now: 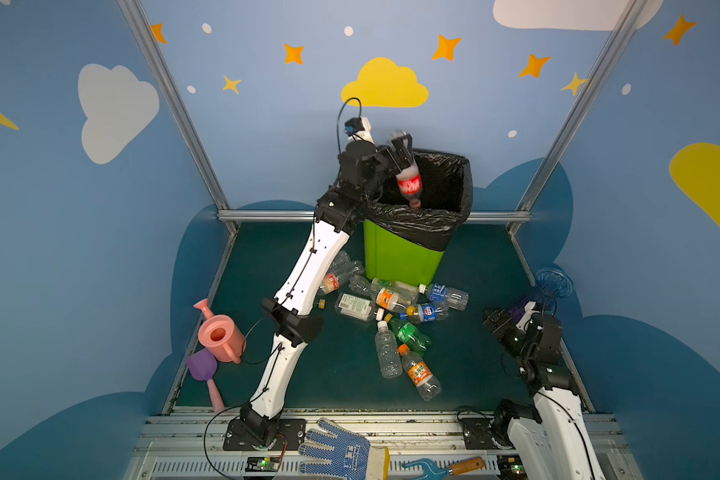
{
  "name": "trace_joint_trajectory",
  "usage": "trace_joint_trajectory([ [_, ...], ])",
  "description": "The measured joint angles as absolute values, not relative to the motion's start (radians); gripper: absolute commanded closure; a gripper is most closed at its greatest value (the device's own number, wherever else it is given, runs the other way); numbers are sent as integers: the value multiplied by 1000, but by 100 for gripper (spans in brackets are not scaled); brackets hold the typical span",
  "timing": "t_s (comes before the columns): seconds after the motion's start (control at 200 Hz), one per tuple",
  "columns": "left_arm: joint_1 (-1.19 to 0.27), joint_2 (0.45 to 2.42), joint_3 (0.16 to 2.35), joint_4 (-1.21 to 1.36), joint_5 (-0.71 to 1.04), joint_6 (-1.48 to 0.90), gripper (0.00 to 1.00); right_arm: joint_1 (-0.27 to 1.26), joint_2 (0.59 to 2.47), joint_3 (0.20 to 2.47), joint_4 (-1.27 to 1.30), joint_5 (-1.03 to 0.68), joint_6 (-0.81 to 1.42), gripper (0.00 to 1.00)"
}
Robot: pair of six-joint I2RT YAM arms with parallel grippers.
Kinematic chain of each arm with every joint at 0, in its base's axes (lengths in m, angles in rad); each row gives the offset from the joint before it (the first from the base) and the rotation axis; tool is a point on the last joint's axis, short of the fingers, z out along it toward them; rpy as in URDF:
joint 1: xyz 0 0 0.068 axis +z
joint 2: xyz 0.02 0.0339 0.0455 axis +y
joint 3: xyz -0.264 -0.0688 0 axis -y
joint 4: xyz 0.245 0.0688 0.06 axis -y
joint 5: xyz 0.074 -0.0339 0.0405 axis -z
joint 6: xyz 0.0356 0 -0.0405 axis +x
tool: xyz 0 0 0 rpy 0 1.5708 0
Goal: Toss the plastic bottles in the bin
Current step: 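Lift the Coca-Cola bottle with the left gripper and drop it into the bin, then lower the left gripper back to the pile while the right gripper grasps the orange-capped bottle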
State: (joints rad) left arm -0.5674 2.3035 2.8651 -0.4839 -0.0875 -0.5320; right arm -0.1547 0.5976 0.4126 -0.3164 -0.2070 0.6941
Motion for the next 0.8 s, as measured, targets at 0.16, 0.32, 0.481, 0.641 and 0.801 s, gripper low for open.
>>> trace_joint_trajectory([
  [0.16,-612,2023,2429,-407,-116,-420,0,-163,575,411,-320,-226,696,6],
  [0.32,-661,1615,1946,-120,-145,-344,0,-165,575,409,-320,-263,692,6],
  [0.481,-649,1340,1622,46,-213,-311,0,-162,569,409,-337,-315,670,8],
  [0.641,-644,1174,1240,86,-294,-341,0,-113,543,406,-377,-350,673,9],
  [0.801,-644,1124,984,-1,-332,-440,0,20,465,368,-415,-347,701,10],
])
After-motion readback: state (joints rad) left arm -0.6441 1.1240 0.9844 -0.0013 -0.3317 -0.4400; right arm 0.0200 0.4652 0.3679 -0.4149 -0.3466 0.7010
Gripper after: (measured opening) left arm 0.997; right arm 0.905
